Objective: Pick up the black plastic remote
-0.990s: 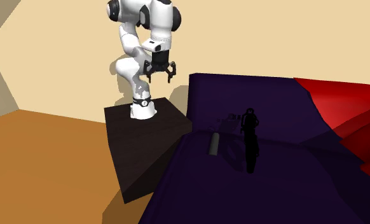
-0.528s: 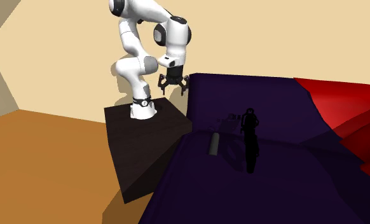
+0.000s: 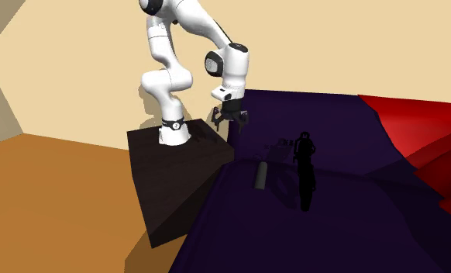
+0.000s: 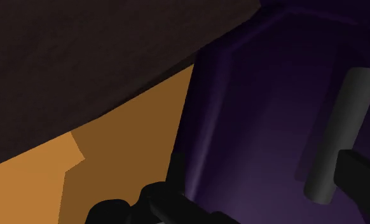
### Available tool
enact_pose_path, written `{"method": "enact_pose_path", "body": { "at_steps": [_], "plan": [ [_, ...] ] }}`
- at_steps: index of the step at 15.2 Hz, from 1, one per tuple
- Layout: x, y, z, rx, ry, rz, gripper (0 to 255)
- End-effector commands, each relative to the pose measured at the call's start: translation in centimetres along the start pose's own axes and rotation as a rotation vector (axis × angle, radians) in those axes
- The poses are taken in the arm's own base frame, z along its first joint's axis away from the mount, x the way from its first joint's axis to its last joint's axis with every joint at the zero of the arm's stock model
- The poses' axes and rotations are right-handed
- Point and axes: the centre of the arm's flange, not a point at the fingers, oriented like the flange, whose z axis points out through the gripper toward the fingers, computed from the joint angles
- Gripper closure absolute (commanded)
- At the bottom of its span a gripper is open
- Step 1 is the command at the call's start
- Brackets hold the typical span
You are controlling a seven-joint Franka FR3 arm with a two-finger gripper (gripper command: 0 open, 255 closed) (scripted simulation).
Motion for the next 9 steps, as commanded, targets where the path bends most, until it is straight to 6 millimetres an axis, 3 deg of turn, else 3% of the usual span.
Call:
{"method": "enact_pose_path", "body": {
  "at_steps": [1, 9],
  "plan": [
    [0.3, -1.9, 1.9, 0.007, 0.009, 0.04, 0],
    [2.9, -9.6, 8.1, 0.023, 0.046, 0.187, 0]
  ]
}}
